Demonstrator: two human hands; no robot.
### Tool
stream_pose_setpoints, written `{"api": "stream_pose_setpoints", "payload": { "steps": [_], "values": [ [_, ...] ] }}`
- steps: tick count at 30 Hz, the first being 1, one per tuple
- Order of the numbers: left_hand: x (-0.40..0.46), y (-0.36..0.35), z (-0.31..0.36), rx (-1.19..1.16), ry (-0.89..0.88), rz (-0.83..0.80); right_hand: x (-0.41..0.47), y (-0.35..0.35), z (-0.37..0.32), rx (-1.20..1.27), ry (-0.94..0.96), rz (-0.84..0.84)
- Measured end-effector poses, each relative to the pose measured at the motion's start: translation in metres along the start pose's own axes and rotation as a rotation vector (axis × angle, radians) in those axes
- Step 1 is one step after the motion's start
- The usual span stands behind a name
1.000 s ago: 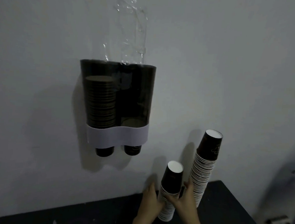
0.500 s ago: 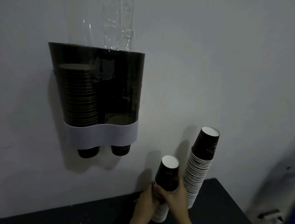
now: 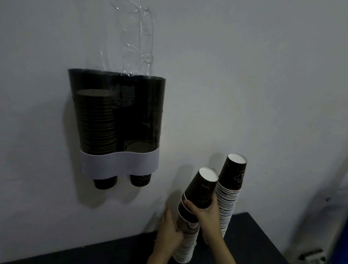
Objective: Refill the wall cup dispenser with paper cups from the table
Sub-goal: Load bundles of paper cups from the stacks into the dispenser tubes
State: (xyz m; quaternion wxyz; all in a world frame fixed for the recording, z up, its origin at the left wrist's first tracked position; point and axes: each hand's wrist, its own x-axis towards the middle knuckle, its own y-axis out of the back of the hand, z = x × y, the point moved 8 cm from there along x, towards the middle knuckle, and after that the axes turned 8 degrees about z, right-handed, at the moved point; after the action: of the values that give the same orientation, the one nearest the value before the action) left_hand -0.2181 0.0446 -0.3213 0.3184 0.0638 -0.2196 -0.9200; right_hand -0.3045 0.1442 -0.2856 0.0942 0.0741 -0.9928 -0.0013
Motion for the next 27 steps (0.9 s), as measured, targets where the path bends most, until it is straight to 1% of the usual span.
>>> {"api": "stream_pose_setpoints", "payload": {
  "steps": [2, 6, 11, 13, 14, 16, 18, 20, 22, 24, 26, 27],
  "values": [
    [0.003, 0.011, 0.007, -0.014, -0.035, 0.062, -0.001, -0.001, -0.006, 0.009, 0.004, 0.004],
    [0.006, 0.023, 0.029, -0.115, -0.045, 0.086, 0.000, 0.000, -0.029, 0.050, 0.051, 0.027],
    [-0.001, 0.039, 0.080, -0.410, -0.115, 0.069, 0.000, 0.004, -0.080, 0.030, 0.181, 0.026],
    [-0.004, 0.053, 0.107, -0.557, -0.139, 0.115, -0.003, 0.007, -0.106, -0.069, 0.287, 0.009],
    [-0.004, 0.059, 0.116, -0.627, -0.107, 0.113, -0.006, 0.006, -0.120, -0.139, 0.348, -0.012],
    [-0.003, 0.062, 0.127, -0.729, 0.013, 0.007, -0.016, 0.002, -0.144, -0.279, 0.469, -0.075],
    [-0.009, 0.063, 0.132, -0.865, 0.123, -0.154, -0.028, -0.002, -0.163, -0.392, 0.556, -0.121],
    [-0.022, 0.064, 0.136, -1.051, 0.169, -0.337, -0.042, -0.006, -0.180, -0.473, 0.604, -0.151],
    [-0.040, 0.074, 0.139, -1.199, 0.176, -0.454, -0.059, -0.011, -0.196, -0.542, 0.666, -0.207],
    [-0.051, 0.086, 0.137, -1.325, 0.183, -0.451, -0.072, -0.018, -0.206, -0.587, 0.700, -0.280],
    [-0.059, 0.100, 0.130, -1.410, 0.194, -0.378, -0.084, -0.023, -0.217, -0.565, 0.695, -0.326],
    [-0.063, 0.105, 0.127, -1.434, 0.190, -0.362, -0.088, -0.023, -0.224, -0.551, 0.698, -0.320]
  ]
}}
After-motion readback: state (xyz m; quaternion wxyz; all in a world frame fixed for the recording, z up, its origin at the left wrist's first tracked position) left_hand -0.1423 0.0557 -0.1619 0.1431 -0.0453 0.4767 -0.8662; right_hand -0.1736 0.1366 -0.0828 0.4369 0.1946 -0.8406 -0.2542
